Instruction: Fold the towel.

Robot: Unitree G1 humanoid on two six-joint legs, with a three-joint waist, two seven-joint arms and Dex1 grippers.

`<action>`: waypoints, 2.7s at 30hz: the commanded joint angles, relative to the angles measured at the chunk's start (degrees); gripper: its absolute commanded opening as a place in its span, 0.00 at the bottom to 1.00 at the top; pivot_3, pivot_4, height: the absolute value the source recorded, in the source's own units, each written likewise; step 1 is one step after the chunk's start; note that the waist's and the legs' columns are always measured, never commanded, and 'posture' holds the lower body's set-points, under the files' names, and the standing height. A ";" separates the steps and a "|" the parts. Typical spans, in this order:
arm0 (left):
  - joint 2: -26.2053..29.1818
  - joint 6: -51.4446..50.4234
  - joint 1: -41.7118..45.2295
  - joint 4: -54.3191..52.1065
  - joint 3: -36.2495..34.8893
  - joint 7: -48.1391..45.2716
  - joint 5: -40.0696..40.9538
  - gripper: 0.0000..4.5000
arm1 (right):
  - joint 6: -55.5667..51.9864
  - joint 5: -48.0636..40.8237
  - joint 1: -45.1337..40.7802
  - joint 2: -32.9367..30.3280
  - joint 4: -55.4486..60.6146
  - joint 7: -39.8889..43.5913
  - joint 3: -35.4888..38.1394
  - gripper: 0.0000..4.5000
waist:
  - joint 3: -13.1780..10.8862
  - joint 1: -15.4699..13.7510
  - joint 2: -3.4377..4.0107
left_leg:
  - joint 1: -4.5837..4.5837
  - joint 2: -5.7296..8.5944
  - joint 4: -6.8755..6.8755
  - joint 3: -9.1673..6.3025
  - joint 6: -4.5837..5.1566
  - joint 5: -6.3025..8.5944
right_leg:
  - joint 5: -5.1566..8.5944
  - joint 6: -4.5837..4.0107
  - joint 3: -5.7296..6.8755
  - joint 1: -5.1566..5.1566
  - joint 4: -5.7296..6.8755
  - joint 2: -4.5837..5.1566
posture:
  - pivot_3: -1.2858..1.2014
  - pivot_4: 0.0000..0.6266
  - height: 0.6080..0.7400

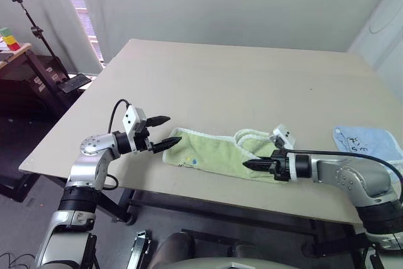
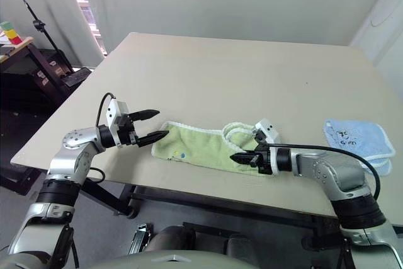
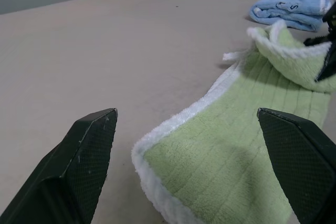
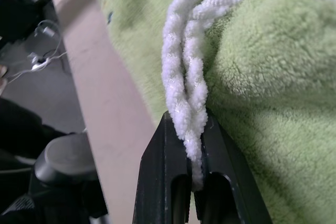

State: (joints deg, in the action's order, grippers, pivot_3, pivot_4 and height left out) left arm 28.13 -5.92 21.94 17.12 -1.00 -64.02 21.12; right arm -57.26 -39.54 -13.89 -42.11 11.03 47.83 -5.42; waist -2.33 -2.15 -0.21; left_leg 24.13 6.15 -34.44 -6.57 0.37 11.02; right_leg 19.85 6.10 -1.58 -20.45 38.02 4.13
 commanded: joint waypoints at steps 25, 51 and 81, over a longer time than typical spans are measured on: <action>-4.28 -14.92 6.58 -11.49 2.00 -0.29 9.37 0.66 | 13.54 -3.31 0.64 7.33 -2.93 1.22 18.96 0.81 | 0.00 0.03 0.03 | 0.12 0.02 -0.54 -0.01 0.01 0.01 | -0.03 0.01 0.02 0.09 0.17 -0.03 | 0.52 0.00 1.00; -24.94 9.79 12.39 25.29 22.52 -0.89 -15.39 0.00 | 26.26 12.68 4.14 14.09 -18.16 -0.89 7.96 0.01 | 0.06 -0.01 0.06 | 0.11 0.02 -0.71 -0.03 0.02 0.00 | -0.09 0.11 0.04 0.11 0.30 -0.07 | 0.52 0.00 1.00; 6.16 -52.31 -0.47 -19.64 -12.22 15.55 15.10 0.98 | 6.92 -6.08 -3.95 16.15 -1.83 -2.97 12.10 0.00 | 0.05 2.90 0.11 | -0.04 -0.05 -0.63 -0.17 0.00 0.01 | -0.08 0.03 -0.04 0.06 0.52 -0.24 | 0.52 0.00 1.00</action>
State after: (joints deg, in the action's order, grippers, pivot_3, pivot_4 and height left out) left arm 33.39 -53.18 21.44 0.12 -10.22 -49.94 33.02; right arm -49.37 -44.11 -16.04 -26.67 8.04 45.26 7.05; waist -2.28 0.75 -0.10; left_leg 24.09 6.10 -35.08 -6.74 0.36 11.04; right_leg 19.78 6.13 -1.62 -20.38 38.53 3.89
